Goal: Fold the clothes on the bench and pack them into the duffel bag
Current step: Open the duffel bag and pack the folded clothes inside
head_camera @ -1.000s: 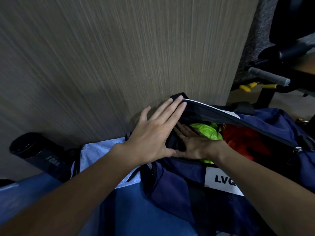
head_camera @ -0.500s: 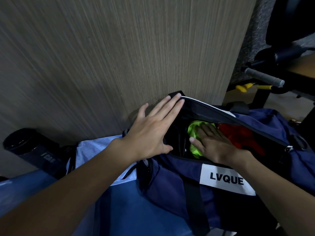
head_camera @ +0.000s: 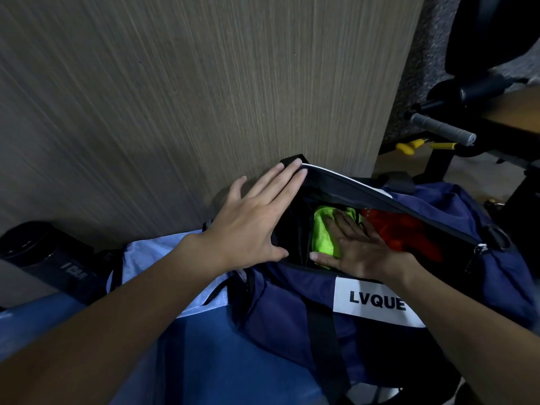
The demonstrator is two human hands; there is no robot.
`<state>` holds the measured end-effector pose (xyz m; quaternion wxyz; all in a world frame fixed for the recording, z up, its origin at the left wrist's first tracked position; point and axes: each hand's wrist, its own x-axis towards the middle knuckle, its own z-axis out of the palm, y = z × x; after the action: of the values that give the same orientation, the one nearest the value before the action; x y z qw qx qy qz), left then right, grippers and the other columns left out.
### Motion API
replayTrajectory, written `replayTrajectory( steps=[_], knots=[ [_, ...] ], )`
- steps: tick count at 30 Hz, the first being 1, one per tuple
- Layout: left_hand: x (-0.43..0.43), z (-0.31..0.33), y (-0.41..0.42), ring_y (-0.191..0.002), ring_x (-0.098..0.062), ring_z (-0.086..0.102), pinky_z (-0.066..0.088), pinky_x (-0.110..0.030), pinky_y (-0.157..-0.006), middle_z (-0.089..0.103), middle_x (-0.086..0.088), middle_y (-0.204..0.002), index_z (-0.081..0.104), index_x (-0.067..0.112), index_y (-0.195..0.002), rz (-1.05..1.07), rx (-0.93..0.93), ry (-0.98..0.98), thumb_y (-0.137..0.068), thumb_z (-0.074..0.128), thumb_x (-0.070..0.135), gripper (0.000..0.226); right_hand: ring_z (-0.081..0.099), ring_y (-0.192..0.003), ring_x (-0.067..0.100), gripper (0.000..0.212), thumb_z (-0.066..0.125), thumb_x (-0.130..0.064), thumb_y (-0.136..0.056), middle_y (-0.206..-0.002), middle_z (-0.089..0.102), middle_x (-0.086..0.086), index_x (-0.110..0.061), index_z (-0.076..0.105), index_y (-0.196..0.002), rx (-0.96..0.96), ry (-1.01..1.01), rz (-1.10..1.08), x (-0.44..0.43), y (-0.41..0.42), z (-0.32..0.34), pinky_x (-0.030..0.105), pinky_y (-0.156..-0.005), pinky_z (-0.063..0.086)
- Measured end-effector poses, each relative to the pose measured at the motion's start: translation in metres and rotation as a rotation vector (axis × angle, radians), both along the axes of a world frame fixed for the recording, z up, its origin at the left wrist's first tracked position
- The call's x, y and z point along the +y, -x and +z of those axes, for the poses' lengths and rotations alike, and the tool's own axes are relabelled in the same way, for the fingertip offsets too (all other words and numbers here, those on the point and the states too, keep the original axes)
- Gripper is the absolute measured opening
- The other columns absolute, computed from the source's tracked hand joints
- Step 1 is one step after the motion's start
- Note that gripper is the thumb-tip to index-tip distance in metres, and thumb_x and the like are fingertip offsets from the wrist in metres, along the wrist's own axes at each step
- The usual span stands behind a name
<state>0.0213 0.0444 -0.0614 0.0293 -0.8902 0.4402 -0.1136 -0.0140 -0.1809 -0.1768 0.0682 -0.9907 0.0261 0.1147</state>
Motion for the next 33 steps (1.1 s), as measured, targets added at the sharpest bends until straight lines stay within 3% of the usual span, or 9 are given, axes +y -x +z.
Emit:
replayTrajectory(
  steps=[3,9,14,17,20,23,25,30,33],
  knots=[
    [0.002,-0.001,-0.001,-0.153,-0.010,-0.010,0.022,-0.061,-0.116,-0.022,0.013,-0.164,-0.015,0.025,-0.157,-0.014,-0.013,-0.016,-0.061,0.080,0.061,0.140,-0.018,-0.149,0.015,0.103,0.017,-0.088,-0.075,-0.163,-0.015,0.001,-0.027,-0.011,-0.154,-0.027,-0.005,0.000,-0.001,0.002,0.001,0.047,-0.120,-0.009],
    [0.006,-0.002,-0.004,-0.152,-0.010,-0.013,0.020,-0.061,-0.117,-0.024,0.013,-0.163,-0.018,0.027,-0.155,-0.026,0.000,-0.055,-0.061,0.080,0.064,0.141,-0.015,-0.149,0.014,0.114,0.004,-0.092,-0.062,-0.164,-0.010,0.001,-0.027,-0.004,-0.155,-0.074,-0.047,-0.030,-0.002,0.003,0.003,0.046,-0.120,-0.006],
    [0.002,-0.002,-0.005,-0.152,-0.010,-0.014,0.016,-0.061,-0.118,-0.026,0.013,-0.163,-0.021,0.030,-0.154,-0.017,0.020,-0.053,-0.064,0.080,0.061,0.139,-0.015,-0.148,0.008,0.105,0.019,-0.087,-0.073,-0.163,-0.013,-0.005,-0.027,-0.006,-0.155,-0.077,-0.148,0.000,-0.002,0.017,0.009,0.043,-0.121,-0.007],
    [-0.003,-0.003,-0.003,-0.152,-0.012,-0.015,0.011,-0.059,-0.119,-0.024,0.012,-0.163,-0.025,0.040,-0.151,0.025,0.111,-0.030,-0.072,0.079,0.054,0.132,-0.003,-0.150,0.011,0.086,0.030,-0.071,-0.089,-0.164,-0.005,-0.005,-0.027,-0.002,-0.156,-0.143,-0.222,0.035,0.000,0.029,0.014,0.043,-0.122,0.003],
    [-0.007,-0.005,0.005,-0.152,-0.013,-0.012,0.013,-0.055,-0.120,-0.016,0.009,-0.165,-0.024,0.044,-0.150,0.032,0.161,-0.006,-0.083,0.072,0.048,0.117,0.022,-0.147,0.020,0.072,0.038,-0.057,-0.095,-0.161,0.020,0.004,-0.020,0.020,-0.155,-0.251,-0.384,0.065,0.009,0.044,0.026,0.040,-0.119,0.023],
    [-0.002,-0.005,0.016,-0.153,-0.013,-0.006,0.015,-0.048,-0.121,-0.007,0.007,-0.167,-0.009,0.043,-0.155,0.004,0.184,0.067,-0.092,0.063,0.040,0.096,0.053,-0.124,0.024,0.048,0.047,-0.042,-0.099,-0.134,0.056,0.006,-0.014,0.050,-0.138,-0.417,-0.389,0.127,0.026,0.064,0.043,0.039,-0.101,0.045],
    [0.008,-0.005,0.024,-0.152,-0.013,0.003,0.018,-0.043,-0.118,0.008,0.007,-0.166,0.006,0.042,-0.157,-0.011,0.198,0.160,-0.094,0.059,0.035,0.083,0.062,-0.104,0.022,0.038,0.045,-0.041,-0.098,-0.113,0.067,0.004,-0.015,0.063,-0.120,-0.488,-0.405,0.173,0.042,0.077,0.056,0.039,-0.088,0.050],
    [0.063,-0.023,0.040,-0.136,-0.016,0.044,0.038,-0.043,-0.110,0.053,0.005,-0.144,0.047,0.027,-0.146,0.137,0.308,0.521,-0.087,0.051,0.032,0.060,0.061,-0.085,0.017,0.033,0.038,-0.039,-0.096,-0.091,0.064,-0.005,-0.020,0.065,-0.095,-0.525,-0.435,0.325,0.095,0.090,0.080,0.040,-0.075,0.050],
    [0.113,-0.048,0.038,-0.127,-0.019,0.055,0.043,-0.042,-0.107,0.062,0.002,-0.135,0.060,0.019,-0.134,0.335,0.367,0.641,-0.091,0.057,0.025,0.044,0.060,-0.083,0.017,0.020,0.049,-0.025,-0.097,-0.089,0.066,-0.001,-0.015,0.066,-0.093,-0.486,-0.508,0.403,0.135,0.080,0.081,0.038,-0.078,0.049]
  ],
)
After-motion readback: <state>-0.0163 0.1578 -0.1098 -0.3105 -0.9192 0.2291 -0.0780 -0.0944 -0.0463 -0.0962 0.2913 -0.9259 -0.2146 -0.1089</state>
